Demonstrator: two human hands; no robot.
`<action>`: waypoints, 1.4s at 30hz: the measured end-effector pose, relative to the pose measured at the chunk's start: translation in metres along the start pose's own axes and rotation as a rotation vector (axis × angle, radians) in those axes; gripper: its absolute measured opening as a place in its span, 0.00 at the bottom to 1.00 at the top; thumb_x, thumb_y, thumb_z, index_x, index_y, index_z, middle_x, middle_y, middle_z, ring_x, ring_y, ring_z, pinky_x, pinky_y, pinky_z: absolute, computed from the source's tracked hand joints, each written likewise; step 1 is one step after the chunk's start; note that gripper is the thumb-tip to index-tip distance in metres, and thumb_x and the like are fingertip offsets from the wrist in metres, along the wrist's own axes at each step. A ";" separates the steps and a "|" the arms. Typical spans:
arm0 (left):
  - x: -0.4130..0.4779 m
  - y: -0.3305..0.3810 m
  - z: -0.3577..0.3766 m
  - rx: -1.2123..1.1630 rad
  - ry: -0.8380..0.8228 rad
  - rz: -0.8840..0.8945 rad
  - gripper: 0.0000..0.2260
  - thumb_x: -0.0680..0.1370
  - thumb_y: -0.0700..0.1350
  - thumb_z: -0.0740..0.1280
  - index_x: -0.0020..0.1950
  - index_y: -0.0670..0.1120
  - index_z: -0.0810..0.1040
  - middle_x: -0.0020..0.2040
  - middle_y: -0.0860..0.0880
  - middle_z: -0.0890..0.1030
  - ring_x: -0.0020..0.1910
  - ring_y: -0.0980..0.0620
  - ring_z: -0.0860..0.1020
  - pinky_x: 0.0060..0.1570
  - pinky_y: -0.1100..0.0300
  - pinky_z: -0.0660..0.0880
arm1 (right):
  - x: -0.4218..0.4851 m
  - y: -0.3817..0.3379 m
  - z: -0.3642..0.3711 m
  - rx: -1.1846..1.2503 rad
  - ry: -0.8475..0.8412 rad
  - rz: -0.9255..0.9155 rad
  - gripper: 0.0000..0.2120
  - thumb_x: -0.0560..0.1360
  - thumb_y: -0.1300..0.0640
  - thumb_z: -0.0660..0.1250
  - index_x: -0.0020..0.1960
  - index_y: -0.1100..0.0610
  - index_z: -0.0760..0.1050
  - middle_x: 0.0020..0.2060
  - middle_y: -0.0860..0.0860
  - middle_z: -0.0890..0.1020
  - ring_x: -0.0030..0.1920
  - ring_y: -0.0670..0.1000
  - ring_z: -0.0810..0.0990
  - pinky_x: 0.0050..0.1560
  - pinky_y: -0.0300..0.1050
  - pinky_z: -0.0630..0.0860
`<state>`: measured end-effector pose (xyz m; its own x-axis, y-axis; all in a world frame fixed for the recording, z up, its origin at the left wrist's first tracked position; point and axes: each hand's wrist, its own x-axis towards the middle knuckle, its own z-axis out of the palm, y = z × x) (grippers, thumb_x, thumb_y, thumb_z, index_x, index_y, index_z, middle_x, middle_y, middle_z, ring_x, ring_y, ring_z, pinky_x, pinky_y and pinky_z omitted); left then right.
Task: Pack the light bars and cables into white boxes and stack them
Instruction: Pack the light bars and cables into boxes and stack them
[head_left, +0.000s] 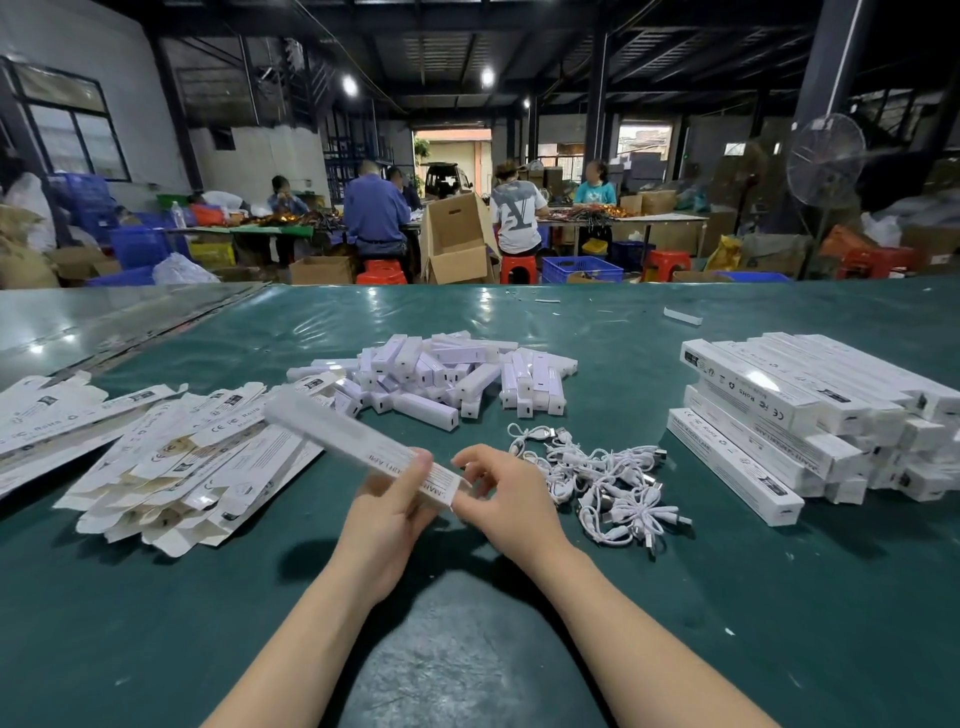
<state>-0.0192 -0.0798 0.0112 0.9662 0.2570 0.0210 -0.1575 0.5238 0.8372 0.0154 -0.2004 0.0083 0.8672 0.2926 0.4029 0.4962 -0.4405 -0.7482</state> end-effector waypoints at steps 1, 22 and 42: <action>-0.002 -0.001 0.002 0.053 -0.026 0.012 0.01 0.77 0.40 0.64 0.46 0.43 0.74 0.32 0.48 0.81 0.34 0.52 0.82 0.35 0.61 0.80 | 0.000 0.001 0.001 -0.098 0.018 -0.044 0.10 0.69 0.54 0.71 0.50 0.53 0.78 0.39 0.46 0.76 0.37 0.46 0.73 0.43 0.43 0.73; 0.002 0.013 -0.005 -0.339 0.142 -0.154 0.08 0.79 0.40 0.56 0.41 0.40 0.70 0.41 0.39 0.81 0.46 0.42 0.78 0.33 0.49 0.81 | 0.010 0.020 -0.019 -0.633 0.264 0.053 0.14 0.74 0.62 0.58 0.57 0.55 0.76 0.54 0.50 0.77 0.55 0.53 0.71 0.51 0.42 0.61; 0.002 0.004 0.001 -0.392 0.037 -0.224 0.07 0.79 0.40 0.55 0.46 0.40 0.71 0.56 0.34 0.75 0.55 0.36 0.75 0.39 0.42 0.79 | 0.004 -0.003 0.002 0.293 0.370 0.093 0.15 0.72 0.64 0.67 0.39 0.45 0.67 0.30 0.43 0.73 0.29 0.40 0.70 0.35 0.33 0.66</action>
<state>-0.0181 -0.0780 0.0152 0.9785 0.1274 -0.1620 -0.0180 0.8360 0.5485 0.0170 -0.1962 0.0108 0.8902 -0.0818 0.4481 0.4296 -0.1767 -0.8856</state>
